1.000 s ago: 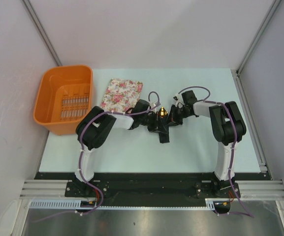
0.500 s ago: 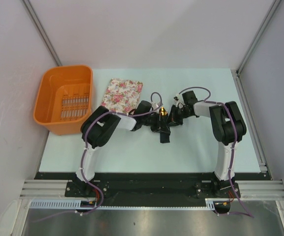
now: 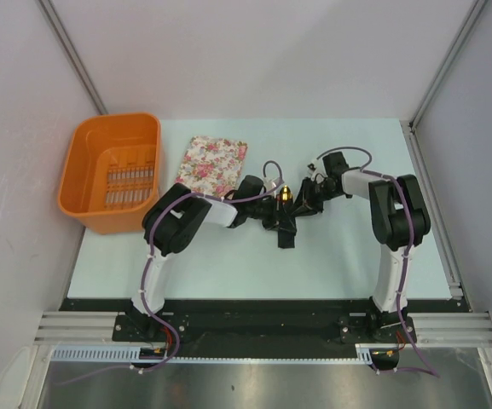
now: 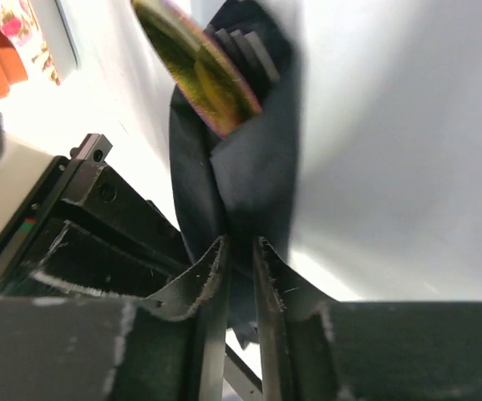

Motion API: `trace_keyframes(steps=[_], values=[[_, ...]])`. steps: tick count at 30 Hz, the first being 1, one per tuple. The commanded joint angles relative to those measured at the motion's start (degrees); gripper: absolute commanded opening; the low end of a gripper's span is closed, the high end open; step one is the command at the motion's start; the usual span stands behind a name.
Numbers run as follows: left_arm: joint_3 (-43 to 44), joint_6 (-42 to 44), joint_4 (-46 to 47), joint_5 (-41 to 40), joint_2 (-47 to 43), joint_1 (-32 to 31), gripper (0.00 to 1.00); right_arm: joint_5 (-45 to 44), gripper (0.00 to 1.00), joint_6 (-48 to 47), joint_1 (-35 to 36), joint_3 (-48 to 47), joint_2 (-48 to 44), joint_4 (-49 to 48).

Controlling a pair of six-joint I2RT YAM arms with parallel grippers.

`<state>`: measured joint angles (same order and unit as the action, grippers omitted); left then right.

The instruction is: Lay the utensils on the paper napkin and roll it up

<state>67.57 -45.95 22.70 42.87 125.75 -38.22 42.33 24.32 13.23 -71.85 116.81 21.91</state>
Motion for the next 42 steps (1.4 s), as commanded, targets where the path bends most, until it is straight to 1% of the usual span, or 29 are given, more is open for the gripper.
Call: trace_keyframes(steps=[1, 3, 8, 9, 11, 15, 19, 23, 25, 26, 28, 29, 31, 32, 33, 35, 39, 42], values=[[-0.1, 4.0, -6.4, 0.5, 2.9, -1.4, 0.01, -1.2, 0.27, -3.5, -2.7, -3.6, -4.6, 6.6], [0.2, 4.1, -6.7, 0.2, 3.2, -1.4, 0.02, -0.8, 0.34, -4.0, -2.9, -3.6, -5.1, 6.9], [1.9, 6.0, -9.2, -0.2, 3.6, -1.7, 0.05, 0.7, 0.42, -3.8, -2.7, -2.3, -5.1, 6.6], [2.0, 6.1, -9.2, -0.3, 3.7, -1.8, 0.06, 0.7, 0.45, -3.7, -2.4, -2.2, -4.8, 6.4], [2.7, 6.8, -10.2, -0.2, 3.9, -1.9, 0.06, 0.3, 0.48, -3.7, -2.1, -1.9, -4.6, 5.7], [2.8, 7.6, -11.1, -0.3, 3.9, -2.1, 0.06, -0.4, 0.48, -3.7, -0.7, -2.0, -3.2, 4.8], [2.7, 8.2, -11.3, -0.3, 3.4, -2.1, 0.06, -3.0, 0.47, -4.8, 0.2, -2.1, -1.6, 4.7], [2.5, 8.8, -11.4, 0.1, 2.8, -2.1, 0.06, -5.2, 0.44, -6.8, 0.1, -2.0, -0.3, 5.2], [2.4, 9.2, -11.7, 0.4, 2.7, -2.0, 0.06, -6.2, 0.38, -7.6, 0.0, -1.6, 0.3, 5.3], [2.5, 9.3, -11.9, 0.4, 2.5, -2.0, 0.07, -6.5, 0.3, -8.3, 0.0, -1.5, 0.5, 5.5], [2.3, 10.1, -11.9, 0.5, 1.8, -2.0, 0.09, -7.3, 0.21, -9.0, 0.0, -1.2, 1.1, 5.7], [2.3, 10.3, -11.9, 1.1, 1.3, -2.0, 0.13, -7.7, 0.13, -9.4, -0.1, -1.0, 1.1, 5.9], [1.5, 10.4, -11.1, 2.2, -0.4, -1.9, 0.19, -8.7, 0.06, -10.2, -0.1, -0.8, 1.7, 5.8], [0.7, 9.8, -9.7, 4.1, -1.2, -1.7, 0.28, -9.0, 0.01, -10.4, -0.1, -0.8, 1.8, 5.8], [-1.4, 7.8, -5.9, 5.1, -2.2, -1.5, 0.34, -9.1, 0.0, -10.9, 0.0, -0.8, 2.1, 5.8], [-2.4, 6.6, -3.5, 7.7, -5.2, -1.1, 0.42, -9.6, 0.0, -11.1, -0.1, -0.7, 2.6, 5.4], [-4.3, 5.4, -1.8, 9.2, -10.5, 0.0, 0.44, -9.4, 0.0, -11.3, -0.1, 0.0, 3.2, 4.0], [-5.1, 3.4, -1.1, 9.1, -12.1, 1.2, 0.41, -9.0, 0.0, -11.1, 0.0, 0.2, 3.6, 3.7]])
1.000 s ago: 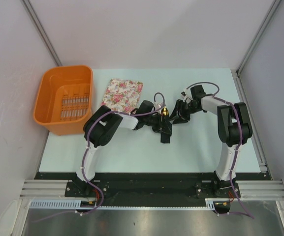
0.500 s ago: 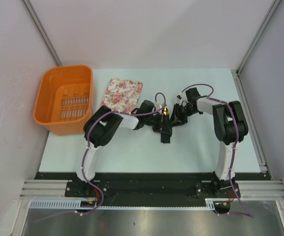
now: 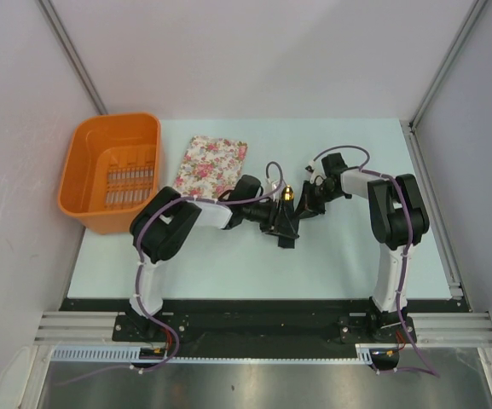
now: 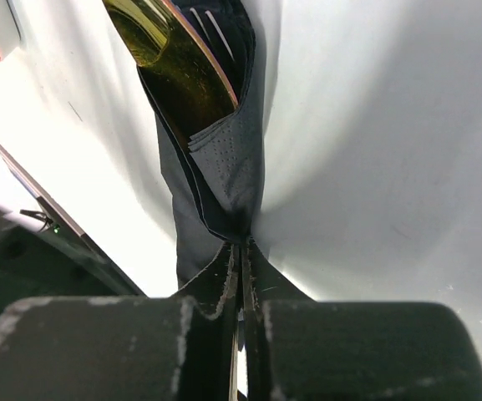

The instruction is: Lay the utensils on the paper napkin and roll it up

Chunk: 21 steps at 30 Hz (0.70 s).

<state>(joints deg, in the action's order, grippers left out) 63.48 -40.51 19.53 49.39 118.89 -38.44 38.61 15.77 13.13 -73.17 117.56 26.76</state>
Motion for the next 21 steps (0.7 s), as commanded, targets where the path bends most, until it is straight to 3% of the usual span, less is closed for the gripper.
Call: trace_keyframes(steps=[1, 8, 15, 18, 21], values=[[-1.1, -2.2, 1.8, 2.3, -5.2, 1.9, 0.4, -5.2, 0.0, -2.6, 0.2, 1.6, 2.9, -1.4], [-2.3, -5.9, 3.7, 0.4, -1.1, 2.0, 0.26, -4.1, 0.0, -2.0, 0.0, 2.1, 2.9, -1.5], [-0.6, -3.7, 0.8, -0.5, 2.7, 1.7, 0.17, -2.7, 0.02, -1.2, -0.8, 2.1, 3.1, -1.5], [0.3, -1.8, -2.7, -1.9, 3.7, 1.7, 0.14, -2.0, 0.05, -0.9, -1.0, 2.1, 2.8, -1.5], [1.4, 0.6, -7.3, -3.3, 5.0, 1.7, 0.11, -1.3, 0.15, -0.8, -1.5, 1.5, 1.7, -1.1]])
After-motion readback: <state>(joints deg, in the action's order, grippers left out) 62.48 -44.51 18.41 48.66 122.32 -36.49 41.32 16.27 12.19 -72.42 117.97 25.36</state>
